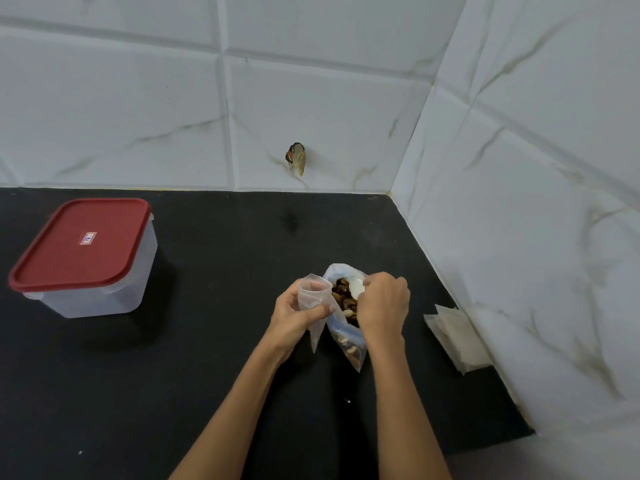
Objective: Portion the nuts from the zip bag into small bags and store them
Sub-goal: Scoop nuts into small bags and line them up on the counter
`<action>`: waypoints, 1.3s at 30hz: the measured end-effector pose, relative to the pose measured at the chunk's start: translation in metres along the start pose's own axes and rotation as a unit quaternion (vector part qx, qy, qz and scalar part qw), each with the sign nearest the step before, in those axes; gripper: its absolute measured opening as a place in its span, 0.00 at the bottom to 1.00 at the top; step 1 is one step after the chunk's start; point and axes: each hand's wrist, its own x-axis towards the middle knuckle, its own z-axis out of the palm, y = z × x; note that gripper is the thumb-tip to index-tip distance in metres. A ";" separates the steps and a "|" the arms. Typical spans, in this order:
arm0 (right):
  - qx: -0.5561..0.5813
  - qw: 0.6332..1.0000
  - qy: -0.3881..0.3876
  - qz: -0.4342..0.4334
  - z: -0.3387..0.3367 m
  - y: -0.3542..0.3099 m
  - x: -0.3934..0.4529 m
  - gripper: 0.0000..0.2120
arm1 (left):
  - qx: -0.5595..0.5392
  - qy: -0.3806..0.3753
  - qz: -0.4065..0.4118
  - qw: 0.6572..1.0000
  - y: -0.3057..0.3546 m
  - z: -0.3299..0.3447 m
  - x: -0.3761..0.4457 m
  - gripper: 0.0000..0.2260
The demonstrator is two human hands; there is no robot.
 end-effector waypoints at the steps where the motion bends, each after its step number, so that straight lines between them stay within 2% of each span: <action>1: 0.000 1.000 0.009 -0.001 -0.002 0.002 0.002 0.12 | 0.003 0.008 -0.003 1.000 0.000 -0.002 0.000 0.12; 4: -0.028 0.999 0.007 -0.015 -0.003 0.003 0.007 0.10 | 0.001 0.019 -0.020 1.000 0.000 -0.005 0.001 0.11; 8: -0.037 0.999 -0.001 -0.029 0.005 -0.001 0.009 0.06 | -0.020 -0.005 -0.054 0.998 0.004 0.001 0.002 0.13; 13: 0.010 0.996 -0.082 0.013 0.001 0.005 0.019 0.08 | -0.071 0.026 -0.084 0.994 0.004 0.003 0.002 0.18; 17: -0.019 0.995 -0.095 0.021 0.001 0.009 0.018 0.05 | -0.084 0.045 -0.096 0.991 0.004 0.001 0.002 0.14; 21: 0.055 0.994 -0.084 0.043 0.019 0.006 0.016 0.07 | -0.075 0.031 -0.088 0.993 0.006 0.002 0.003 0.14; 24: 0.122 0.980 -0.129 0.086 0.022 0.006 0.018 0.07 | -0.069 0.023 -0.080 0.994 0.008 0.005 0.001 0.13; 27: 0.181 0.957 -0.170 0.152 0.016 0.011 0.025 0.07 | -0.070 0.022 -0.083 0.994 0.008 0.004 -0.002 0.17; 30: 0.213 0.934 -0.208 0.198 0.010 0.017 0.027 0.09 | -0.072 0.017 -0.093 0.993 0.010 0.001 -0.003 0.20; 32: 0.223 0.923 -0.227 0.217 0.009 0.021 0.028 0.12 | -0.062 0.017 -0.098 0.993 0.011 0.000 -0.004 0.19; 34: 0.235 0.915 -0.235 0.230 0.007 0.024 0.029 0.12 | -0.029 0.015 -0.092 0.995 0.011 -0.001 -0.003 0.17; 36: 0.250 0.907 -0.238 0.242 0.004 0.026 0.030 0.07 | 0.021 0.019 -0.080 0.996 0.012 -0.001 -0.002 0.16; 39: 0.266 0.907 -0.226 0.236 0.006 0.026 0.028 0.05 | 0.066 0.026 -0.061 0.996 0.017 0.000 -0.001 0.20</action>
